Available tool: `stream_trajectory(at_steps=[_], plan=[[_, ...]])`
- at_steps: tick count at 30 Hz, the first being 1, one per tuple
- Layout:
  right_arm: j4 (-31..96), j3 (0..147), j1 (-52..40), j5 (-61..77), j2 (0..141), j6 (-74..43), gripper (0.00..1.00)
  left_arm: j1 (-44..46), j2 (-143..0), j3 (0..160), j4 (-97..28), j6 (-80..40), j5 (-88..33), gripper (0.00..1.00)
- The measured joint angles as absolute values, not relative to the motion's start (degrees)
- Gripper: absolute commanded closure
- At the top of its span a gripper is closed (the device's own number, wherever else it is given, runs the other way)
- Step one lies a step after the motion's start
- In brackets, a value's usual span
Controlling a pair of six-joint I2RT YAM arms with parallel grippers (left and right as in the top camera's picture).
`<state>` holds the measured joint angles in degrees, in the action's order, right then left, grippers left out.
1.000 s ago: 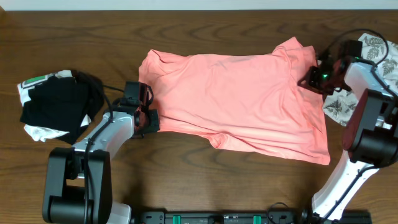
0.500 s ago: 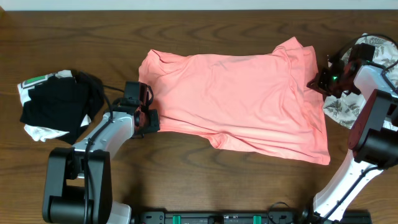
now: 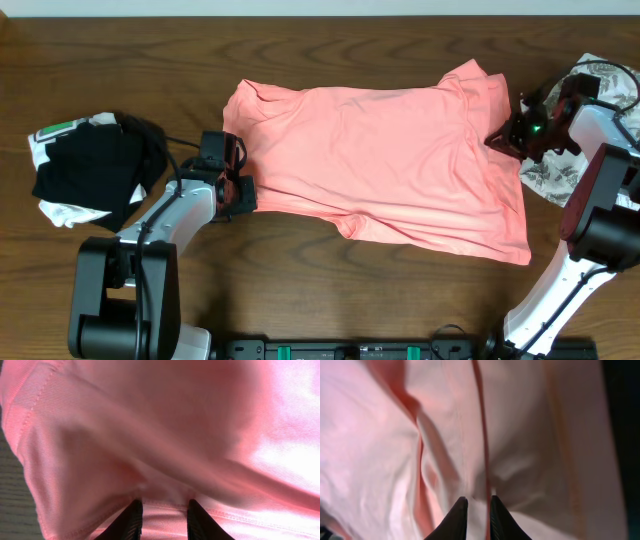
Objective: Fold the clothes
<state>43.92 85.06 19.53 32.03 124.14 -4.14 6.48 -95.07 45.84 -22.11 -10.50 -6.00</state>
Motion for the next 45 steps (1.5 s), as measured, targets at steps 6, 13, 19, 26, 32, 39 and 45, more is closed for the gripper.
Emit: stream_trajectory(at_steps=[6,13,19,26,32,39,45], plan=[[46.37,85.01,19.53,32.88,124.14,-4.14,0.84,6.48,-95.07,45.84,-22.11,-10.52,-6.00,0.69],[47.37,85.01,19.53,33.01,124.14,-4.14,0.83,6.48,-95.07,45.84,-22.11,-10.50,-6.00,0.69],[48.36,85.01,19.53,32.56,124.14,-4.14,0.83,6.48,-95.07,45.84,-22.11,-10.52,-6.00,0.69],[49.60,85.01,19.53,32.34,124.14,-4.14,0.82,6.48,-95.07,45.84,-22.11,-10.50,-6.00,0.69],[49.63,85.01,19.53,32.16,124.14,-4.27,0.99,6.48,-95.07,45.84,-22.11,-10.52,-6.00,0.69],[48.45,85.01,19.53,32.21,124.14,-4.27,0.99,6.48,-95.07,45.84,-22.11,-10.52,-6.00,0.69],[43.77,85.03,19.70,32.99,124.14,-4.29,0.99,6.48,-95.07,45.84,-22.11,-10.52,-6.00,0.69]])
